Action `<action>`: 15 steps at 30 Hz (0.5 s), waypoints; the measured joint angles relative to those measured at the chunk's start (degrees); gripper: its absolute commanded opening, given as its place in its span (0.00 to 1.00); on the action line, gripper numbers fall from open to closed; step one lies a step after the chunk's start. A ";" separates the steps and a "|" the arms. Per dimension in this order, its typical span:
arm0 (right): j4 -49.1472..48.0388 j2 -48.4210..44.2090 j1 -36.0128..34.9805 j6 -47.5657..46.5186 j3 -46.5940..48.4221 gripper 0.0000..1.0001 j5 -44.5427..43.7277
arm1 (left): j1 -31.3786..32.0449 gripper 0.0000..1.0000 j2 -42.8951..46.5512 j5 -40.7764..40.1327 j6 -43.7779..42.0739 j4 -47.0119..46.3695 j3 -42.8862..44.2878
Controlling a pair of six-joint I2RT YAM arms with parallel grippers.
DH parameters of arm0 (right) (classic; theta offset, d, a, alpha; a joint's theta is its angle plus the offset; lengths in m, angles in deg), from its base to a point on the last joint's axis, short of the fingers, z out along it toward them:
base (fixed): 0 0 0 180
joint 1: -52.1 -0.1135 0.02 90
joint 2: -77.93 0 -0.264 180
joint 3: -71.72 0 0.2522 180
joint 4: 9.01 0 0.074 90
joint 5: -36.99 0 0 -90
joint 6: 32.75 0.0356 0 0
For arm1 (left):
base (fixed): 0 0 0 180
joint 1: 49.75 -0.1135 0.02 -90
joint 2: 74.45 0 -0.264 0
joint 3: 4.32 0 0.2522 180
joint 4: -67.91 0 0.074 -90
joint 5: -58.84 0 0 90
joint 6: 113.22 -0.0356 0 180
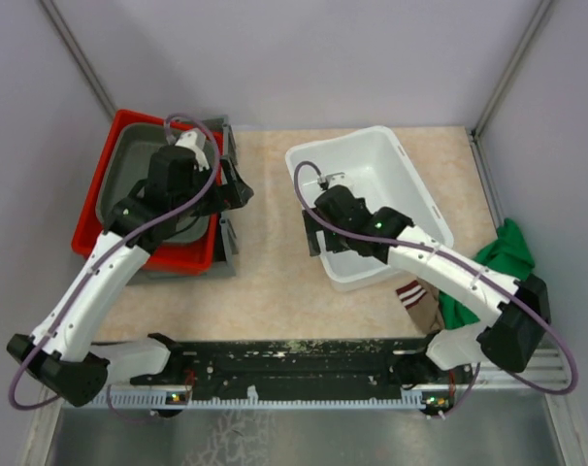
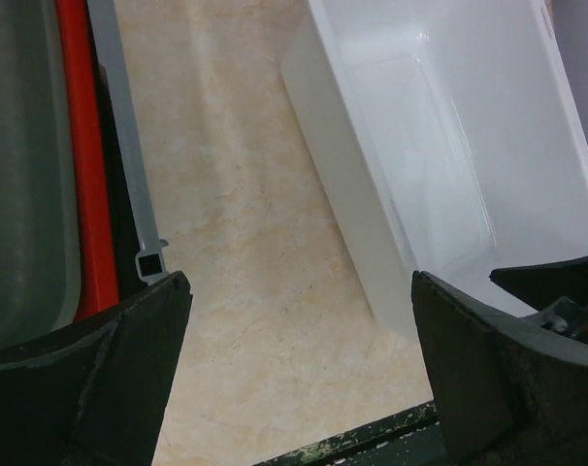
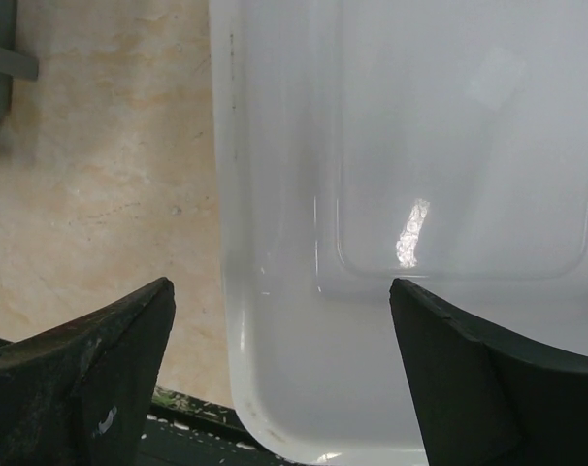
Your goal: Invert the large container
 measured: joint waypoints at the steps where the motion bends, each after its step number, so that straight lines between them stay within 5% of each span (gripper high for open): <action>1: -0.13 0.83 -0.55 -0.11 0.00 0.88 -0.39 | 0.00 1.00 1.27 -0.48 0.11 -0.46 -0.92; 7: -1.31 5.90 -4.39 -0.66 -0.09 0.64 -1.88 | 0.00 1.00 4.79 -2.29 0.83 -1.25 -3.65; 12: -2.51 9.01 -5.44 -0.57 -0.11 0.59 -3.26 | 0.00 1.00 3.87 -2.21 0.81 -1.22 -3.65; 15: -2.80 11.41 -5.79 -0.59 -0.11 0.31 -4.22 | 0.00 1.00 2.97 -1.86 0.81 -1.22 -3.65</action>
